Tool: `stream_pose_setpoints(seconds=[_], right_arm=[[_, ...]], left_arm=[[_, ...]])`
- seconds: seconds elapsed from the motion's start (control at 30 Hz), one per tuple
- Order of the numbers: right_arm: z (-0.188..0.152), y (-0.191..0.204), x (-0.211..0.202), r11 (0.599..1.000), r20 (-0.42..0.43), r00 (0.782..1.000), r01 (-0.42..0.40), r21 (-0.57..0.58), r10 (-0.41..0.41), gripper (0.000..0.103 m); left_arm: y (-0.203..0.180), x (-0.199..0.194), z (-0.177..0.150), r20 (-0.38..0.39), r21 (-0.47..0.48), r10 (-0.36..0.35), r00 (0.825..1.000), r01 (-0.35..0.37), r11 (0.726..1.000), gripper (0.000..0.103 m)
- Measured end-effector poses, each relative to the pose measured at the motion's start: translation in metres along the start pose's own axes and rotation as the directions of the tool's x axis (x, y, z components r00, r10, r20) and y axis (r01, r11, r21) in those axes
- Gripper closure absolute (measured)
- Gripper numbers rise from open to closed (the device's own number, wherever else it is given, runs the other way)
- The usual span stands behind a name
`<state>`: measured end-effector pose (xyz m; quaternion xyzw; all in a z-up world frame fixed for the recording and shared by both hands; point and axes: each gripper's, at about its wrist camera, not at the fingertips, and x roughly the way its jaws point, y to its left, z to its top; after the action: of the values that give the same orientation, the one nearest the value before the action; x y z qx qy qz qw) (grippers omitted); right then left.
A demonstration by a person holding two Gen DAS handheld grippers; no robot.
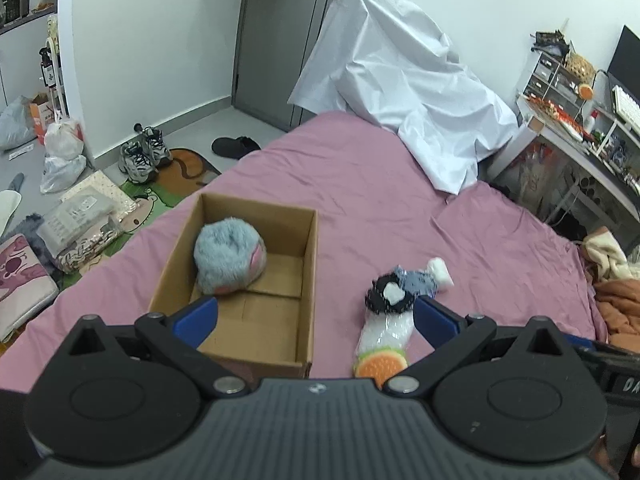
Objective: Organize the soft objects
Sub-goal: 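Move the left tool to the hamburger plush and close on it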
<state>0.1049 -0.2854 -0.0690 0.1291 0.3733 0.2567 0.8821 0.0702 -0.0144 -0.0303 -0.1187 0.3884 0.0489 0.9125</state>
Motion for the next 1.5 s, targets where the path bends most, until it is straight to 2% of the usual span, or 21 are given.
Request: stream_pose_setpoints(seconds=[0.5, 0.73, 1.0, 1.2, 1.3, 1.4, 1.5], right_arm=[[-0.011, -0.016, -0.016, 1.0, -0.04, 0.999, 0.01, 0.009, -0.009, 0.0], [-0.014, -0.025, -0.012, 0.997, -0.063, 0.996, 0.066, 0.029, -0.064, 0.0], [-0.014, -0.027, -0.004, 0.997, -0.091, 0.994, 0.065, 0.028, -0.063, 0.0], [-0.008, -0.025, 0.012, 0.999, -0.14, 0.989, 0.048, 0.007, -0.046, 0.008], [-0.005, -0.026, 0.019, 0.999, -0.157, 0.986, 0.052, 0.011, -0.05, 0.009], [-0.004, -0.034, 0.029, 0.998, -0.18, 0.983, 0.045, 0.047, -0.036, 0.01], [-0.004, -0.044, 0.041, 0.994, -0.21, 0.977, 0.059, 0.096, -0.038, 0.016]], left_arm=[[-0.029, -0.002, -0.026, -0.047, 0.04, 0.011, 0.999, -0.009, 0.999, 0.0], [-0.033, 0.003, -0.033, -0.044, 0.044, 0.025, 0.999, -0.023, 0.999, 0.0], [-0.037, 0.02, -0.046, -0.051, 0.034, -0.001, 0.999, 0.003, 0.999, 0.003], [-0.042, 0.04, -0.054, -0.075, -0.002, -0.03, 0.997, 0.03, 1.0, 0.009], [-0.047, 0.053, -0.058, -0.094, -0.008, -0.048, 0.994, 0.048, 0.999, 0.011], [-0.05, 0.067, -0.062, -0.116, -0.016, -0.055, 0.992, 0.054, 0.998, 0.015], [-0.054, 0.081, -0.066, -0.135, -0.012, -0.059, 0.989, 0.058, 0.998, 0.015]])
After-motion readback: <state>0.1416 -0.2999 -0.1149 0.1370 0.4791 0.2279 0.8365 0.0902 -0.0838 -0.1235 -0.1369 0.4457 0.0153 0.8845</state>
